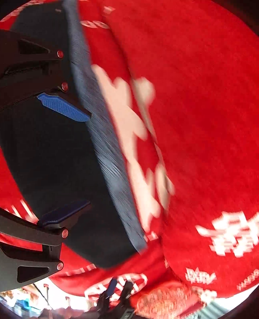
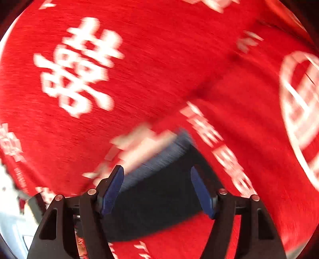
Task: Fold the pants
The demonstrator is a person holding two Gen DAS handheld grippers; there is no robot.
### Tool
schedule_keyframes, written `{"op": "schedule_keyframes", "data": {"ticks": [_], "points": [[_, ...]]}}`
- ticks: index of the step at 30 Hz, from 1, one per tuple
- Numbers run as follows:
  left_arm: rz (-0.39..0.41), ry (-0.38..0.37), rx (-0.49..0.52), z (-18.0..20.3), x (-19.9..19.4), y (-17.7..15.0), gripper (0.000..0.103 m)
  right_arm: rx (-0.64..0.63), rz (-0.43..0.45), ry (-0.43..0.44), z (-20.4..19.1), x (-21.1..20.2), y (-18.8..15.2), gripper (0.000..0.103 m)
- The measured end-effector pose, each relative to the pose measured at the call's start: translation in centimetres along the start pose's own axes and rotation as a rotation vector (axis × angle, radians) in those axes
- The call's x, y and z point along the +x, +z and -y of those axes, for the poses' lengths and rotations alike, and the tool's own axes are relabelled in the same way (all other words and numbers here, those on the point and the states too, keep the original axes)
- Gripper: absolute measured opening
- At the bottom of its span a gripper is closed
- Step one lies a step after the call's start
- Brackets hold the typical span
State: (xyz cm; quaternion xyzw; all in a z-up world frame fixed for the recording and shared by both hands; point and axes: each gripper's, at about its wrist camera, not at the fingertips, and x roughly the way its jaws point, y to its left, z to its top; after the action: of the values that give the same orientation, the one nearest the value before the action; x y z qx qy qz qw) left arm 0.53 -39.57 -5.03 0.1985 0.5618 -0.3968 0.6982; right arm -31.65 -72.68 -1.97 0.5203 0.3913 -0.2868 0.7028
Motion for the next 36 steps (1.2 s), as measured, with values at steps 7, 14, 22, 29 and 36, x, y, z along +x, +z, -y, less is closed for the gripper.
{"op": "schedule_keyframes", "data": {"ticks": [7,14,22,29,36], "points": [[-0.102,0.091,-0.106,-3.7,1.9,-4.1,0.081,0.287,-0.091,0.08,6.5,4.8,-3.4,0.007],[-0.055,0.135,-0.104,-3.3,2.1,-2.0,0.081,0.049,-0.019,0.039,1.1,3.2,0.1,0.007],[-0.07,0.195,-0.133,-4.9,3.7,-1.3,0.081,0.256,-0.07,0.137,6.5,4.1,-4.0,0.064],[-0.076,0.231,-0.16,-5.7,5.5,-0.6,0.084,0.286,-0.058,0.185,5.3,6.8,-1.4,0.024],[-0.088,0.239,-0.178,-6.3,5.9,0.1,0.086,0.108,-0.057,0.074,2.7,4.5,-0.5,0.014]]}}
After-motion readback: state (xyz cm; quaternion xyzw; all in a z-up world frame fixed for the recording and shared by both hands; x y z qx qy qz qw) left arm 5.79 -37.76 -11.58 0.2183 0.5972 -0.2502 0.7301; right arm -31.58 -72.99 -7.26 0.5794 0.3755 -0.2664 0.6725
